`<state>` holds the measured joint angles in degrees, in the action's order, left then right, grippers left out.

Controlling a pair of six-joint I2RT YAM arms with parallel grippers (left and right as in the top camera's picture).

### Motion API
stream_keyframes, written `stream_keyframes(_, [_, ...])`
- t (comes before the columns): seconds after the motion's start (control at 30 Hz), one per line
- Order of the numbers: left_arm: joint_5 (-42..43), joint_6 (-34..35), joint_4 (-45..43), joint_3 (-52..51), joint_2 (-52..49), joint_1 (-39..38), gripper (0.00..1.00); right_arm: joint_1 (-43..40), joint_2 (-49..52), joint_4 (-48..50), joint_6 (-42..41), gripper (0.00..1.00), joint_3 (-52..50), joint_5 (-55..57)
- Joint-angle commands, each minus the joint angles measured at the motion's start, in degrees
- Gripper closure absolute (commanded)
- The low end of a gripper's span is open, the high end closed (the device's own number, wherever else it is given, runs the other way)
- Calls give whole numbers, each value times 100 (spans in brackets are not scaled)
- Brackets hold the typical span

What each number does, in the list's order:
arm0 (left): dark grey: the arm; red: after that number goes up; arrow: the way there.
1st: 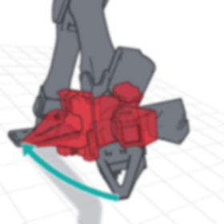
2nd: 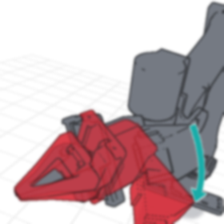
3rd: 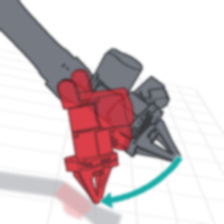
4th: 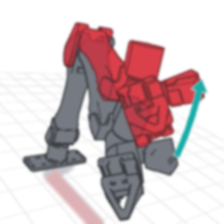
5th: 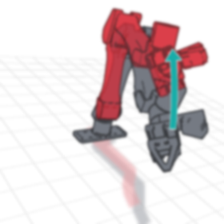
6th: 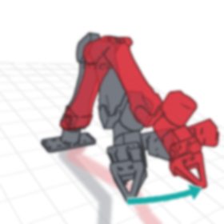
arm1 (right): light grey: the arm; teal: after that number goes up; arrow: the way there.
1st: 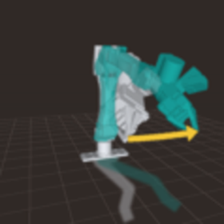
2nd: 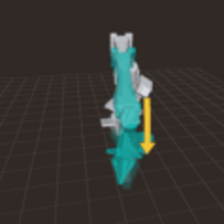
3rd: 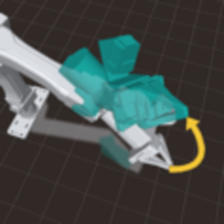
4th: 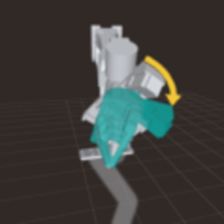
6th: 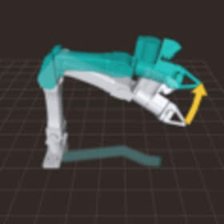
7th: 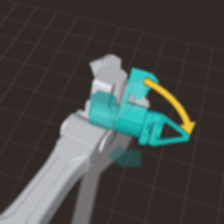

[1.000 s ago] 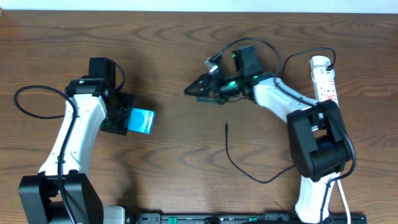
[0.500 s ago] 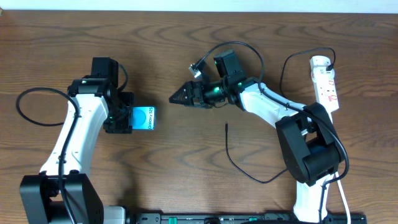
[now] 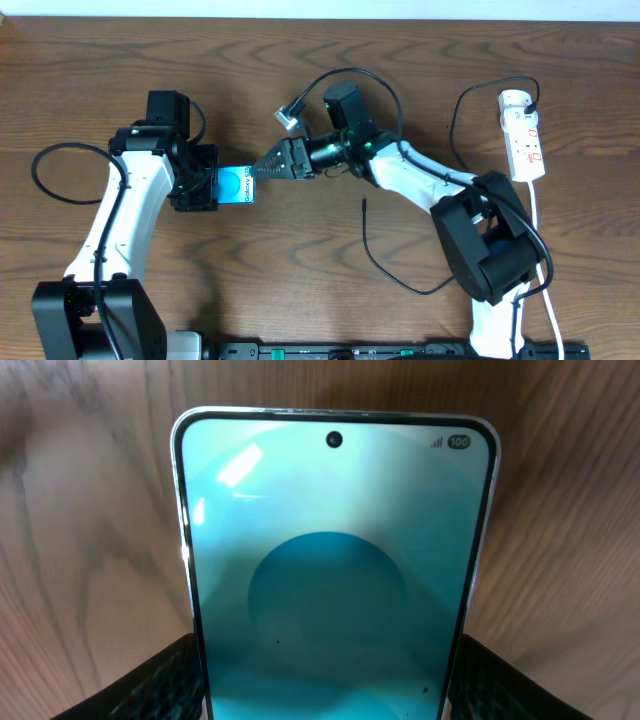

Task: Plug charger to phone and switch on socket
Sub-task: 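Move the right gripper toward the phone held by the left gripper, then grasp the smartphone's top edge with the right gripper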

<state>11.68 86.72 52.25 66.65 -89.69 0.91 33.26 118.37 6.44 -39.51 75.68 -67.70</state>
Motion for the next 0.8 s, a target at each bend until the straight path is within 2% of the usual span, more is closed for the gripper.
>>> stream_keyframes(0.0, [234,177,-31,9,-2,-9,93,85,-48,94,-122,1,50,-57])
stream_keyframes(0.23, [750,756,-79,9,-2,-9,93,229,-48,107,-251,1,50,330])
stream_keyframes(0.57, [898,837,-74,9,-2,-9,93,546,-48,114,-684,1,50,1220])
stream_keyframes(0.77, [1062,837,-72,9,-2,-9,93,658,-48,205,-769,10,50,1362])
